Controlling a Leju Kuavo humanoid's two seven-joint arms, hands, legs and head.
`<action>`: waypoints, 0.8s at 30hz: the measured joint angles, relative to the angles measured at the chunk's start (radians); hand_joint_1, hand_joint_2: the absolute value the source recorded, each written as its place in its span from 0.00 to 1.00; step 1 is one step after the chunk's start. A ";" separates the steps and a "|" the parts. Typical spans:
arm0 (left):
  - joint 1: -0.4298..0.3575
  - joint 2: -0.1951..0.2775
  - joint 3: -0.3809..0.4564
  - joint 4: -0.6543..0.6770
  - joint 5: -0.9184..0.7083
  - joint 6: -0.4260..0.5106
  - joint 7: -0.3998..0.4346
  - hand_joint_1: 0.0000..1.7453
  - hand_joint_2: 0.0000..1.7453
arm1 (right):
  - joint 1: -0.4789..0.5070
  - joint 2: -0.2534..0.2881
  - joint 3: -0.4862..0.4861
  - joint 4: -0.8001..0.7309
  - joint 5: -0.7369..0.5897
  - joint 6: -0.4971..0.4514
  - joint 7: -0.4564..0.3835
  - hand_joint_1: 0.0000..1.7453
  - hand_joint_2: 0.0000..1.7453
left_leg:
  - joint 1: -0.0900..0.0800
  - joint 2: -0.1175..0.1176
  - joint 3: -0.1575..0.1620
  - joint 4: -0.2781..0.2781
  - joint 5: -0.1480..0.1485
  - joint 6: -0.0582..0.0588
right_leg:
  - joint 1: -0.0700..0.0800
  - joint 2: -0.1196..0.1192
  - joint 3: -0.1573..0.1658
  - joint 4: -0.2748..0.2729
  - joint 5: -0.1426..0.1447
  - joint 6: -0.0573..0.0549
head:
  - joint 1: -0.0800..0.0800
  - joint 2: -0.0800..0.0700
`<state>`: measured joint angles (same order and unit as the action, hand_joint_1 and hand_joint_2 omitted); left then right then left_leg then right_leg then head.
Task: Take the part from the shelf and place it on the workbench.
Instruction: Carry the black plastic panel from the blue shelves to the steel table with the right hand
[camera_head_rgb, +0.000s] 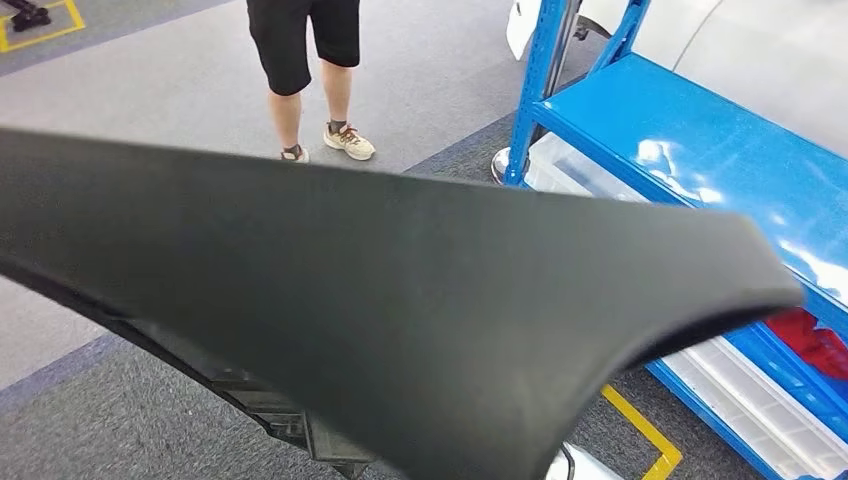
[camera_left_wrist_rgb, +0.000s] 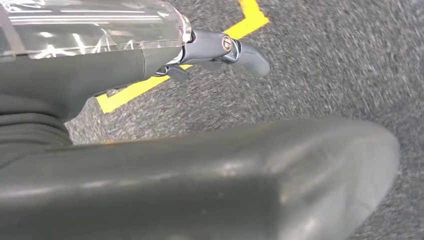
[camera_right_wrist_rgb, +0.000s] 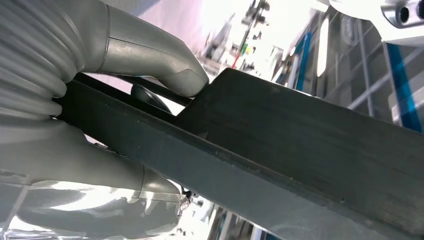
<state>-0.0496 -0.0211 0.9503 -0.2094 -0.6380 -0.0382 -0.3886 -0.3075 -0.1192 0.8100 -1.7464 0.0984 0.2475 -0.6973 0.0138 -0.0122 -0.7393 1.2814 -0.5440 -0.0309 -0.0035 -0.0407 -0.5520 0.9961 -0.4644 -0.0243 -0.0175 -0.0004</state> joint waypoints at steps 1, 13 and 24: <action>0.002 -0.001 -0.001 0.000 -0.004 0.000 0.001 0.00 0.00 | 0.001 -0.001 0.001 0.002 -0.003 -0.003 0.000 1.00 1.00 | 0.000 0.004 0.002 0.002 0.008 -0.001 | 0.001 -0.014 0.000 0.000 -0.001 0.000 | 0.000 0.000; -0.001 -0.016 0.001 0.000 0.014 0.003 0.019 0.00 0.00 | -0.017 -0.004 0.012 0.026 -0.032 0.013 0.000 1.00 1.00 | -0.007 0.010 0.155 -0.288 0.124 0.059 | 0.000 0.012 -0.055 0.168 -0.114 0.043 | 0.000 0.000; 0.003 -0.023 0.004 0.000 -0.004 0.011 0.038 0.00 0.00 | -0.031 0.000 0.025 0.056 -0.045 0.028 0.000 1.00 1.00 | 0.001 -0.140 0.126 -0.266 0.129 0.024 | -0.010 0.121 -0.016 0.022 -0.006 0.029 | 0.000 0.000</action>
<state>-0.0463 -0.0444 0.9545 -0.2090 -0.6419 -0.0271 -0.3510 -0.3381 -0.1190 0.8354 -1.6902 0.0537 0.2751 -0.6970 0.0147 -0.1519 -0.6133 1.0149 -0.4152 -0.0071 -0.0138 0.0801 -0.5682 1.0179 -0.4706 0.0049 -0.0174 -0.0004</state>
